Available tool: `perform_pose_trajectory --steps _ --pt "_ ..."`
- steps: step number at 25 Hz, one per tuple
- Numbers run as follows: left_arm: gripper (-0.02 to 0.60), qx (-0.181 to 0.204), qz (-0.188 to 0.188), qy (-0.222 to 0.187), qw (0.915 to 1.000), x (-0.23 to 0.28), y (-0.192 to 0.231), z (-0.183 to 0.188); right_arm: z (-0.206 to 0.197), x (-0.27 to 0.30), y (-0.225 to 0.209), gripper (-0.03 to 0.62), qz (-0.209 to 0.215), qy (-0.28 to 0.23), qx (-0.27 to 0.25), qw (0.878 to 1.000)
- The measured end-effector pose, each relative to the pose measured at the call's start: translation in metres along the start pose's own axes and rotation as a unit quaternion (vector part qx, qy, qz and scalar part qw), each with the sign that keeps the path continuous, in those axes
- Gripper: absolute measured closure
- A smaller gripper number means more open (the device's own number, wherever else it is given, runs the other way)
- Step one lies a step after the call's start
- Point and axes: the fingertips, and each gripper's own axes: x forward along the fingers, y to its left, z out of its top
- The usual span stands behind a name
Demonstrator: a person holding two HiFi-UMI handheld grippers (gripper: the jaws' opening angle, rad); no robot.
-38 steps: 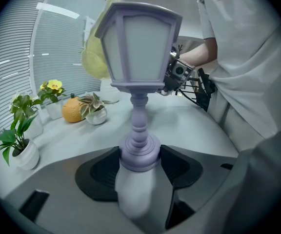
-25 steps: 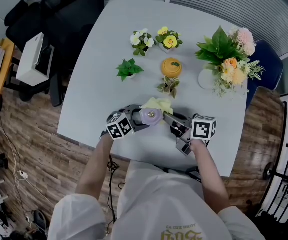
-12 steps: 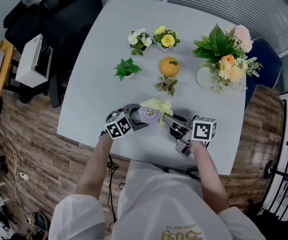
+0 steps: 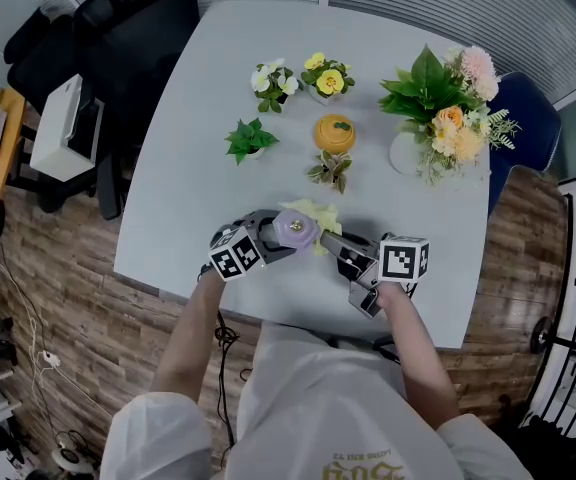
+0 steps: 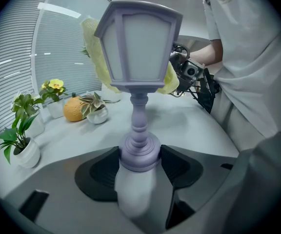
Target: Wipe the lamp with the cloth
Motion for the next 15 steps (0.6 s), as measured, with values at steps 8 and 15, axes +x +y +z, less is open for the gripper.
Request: perform_pose_trajectory --steps 8,15 --pt "0.311 0.001 0.001 0.001 1.0 0.0 0.0 0.0 -0.003 -0.009 0.012 0.536 0.036 0.004 0.008 0.999" --pt "0.311 0.0 0.001 0.001 1.0 0.001 0.001 -0.001 -0.008 -0.011 0.019 0.536 0.053 0.035 -0.001 0.998"
